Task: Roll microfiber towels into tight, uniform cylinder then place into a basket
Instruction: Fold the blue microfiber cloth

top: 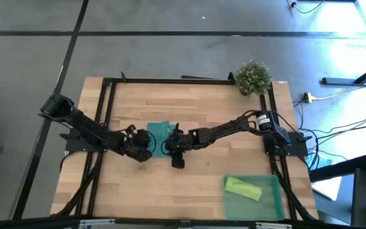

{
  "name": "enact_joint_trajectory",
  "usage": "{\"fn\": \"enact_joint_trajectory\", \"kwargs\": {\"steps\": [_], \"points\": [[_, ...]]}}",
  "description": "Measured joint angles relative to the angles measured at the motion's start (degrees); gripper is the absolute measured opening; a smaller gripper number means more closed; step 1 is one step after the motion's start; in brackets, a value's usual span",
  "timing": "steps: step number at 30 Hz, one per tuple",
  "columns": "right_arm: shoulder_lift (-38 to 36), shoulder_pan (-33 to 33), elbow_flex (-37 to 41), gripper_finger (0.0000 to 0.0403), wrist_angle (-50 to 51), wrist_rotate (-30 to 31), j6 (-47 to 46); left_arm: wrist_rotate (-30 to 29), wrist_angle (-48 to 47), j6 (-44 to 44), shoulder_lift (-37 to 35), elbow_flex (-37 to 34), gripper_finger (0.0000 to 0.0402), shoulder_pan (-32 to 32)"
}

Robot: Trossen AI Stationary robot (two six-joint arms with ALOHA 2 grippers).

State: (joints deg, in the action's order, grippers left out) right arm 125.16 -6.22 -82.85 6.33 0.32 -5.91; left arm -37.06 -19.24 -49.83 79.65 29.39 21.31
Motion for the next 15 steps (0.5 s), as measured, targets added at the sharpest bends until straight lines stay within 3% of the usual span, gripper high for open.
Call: {"fn": "enact_joint_trajectory", "kwargs": {"steps": [7,15], "points": [[0.0,-0.4,0.0,0.016,1.4,-4.9,0.0,-0.9,-4.4,4.8,-4.0,2.8,0.008,-1.4],[0.0,-2.9,0.0,0.016,2.0,-5.6,0.0,0.6,-3.5,11.6,-8.3,5.7,0.0083,4.1]]}}
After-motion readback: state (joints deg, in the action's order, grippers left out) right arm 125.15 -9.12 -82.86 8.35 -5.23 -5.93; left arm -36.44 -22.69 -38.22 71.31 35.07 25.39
